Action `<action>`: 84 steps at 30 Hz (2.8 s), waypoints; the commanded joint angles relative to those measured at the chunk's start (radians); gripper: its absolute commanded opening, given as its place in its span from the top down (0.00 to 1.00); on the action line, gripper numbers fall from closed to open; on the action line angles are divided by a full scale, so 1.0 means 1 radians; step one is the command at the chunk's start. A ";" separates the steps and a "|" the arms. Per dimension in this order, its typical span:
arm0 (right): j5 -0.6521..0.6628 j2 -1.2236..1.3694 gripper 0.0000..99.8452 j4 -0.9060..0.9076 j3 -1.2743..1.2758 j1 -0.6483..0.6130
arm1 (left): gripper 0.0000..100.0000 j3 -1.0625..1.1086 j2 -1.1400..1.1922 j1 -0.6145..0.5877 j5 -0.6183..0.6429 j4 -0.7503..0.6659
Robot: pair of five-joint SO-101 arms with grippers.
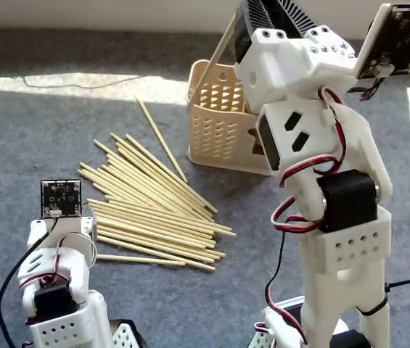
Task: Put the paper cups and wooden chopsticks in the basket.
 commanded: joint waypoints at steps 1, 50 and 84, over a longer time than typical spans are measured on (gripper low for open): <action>0.012 0.002 0.99 -0.206 0.110 0.035 | 0.84 -0.008 -0.007 -0.010 -0.002 -0.021; 0.166 -0.357 0.85 0.326 0.492 -0.058 | 0.84 -0.008 -0.007 -0.007 0.003 -0.021; 0.164 -0.875 0.85 0.639 1.017 -0.239 | 0.84 0.120 -0.005 0.206 0.003 0.186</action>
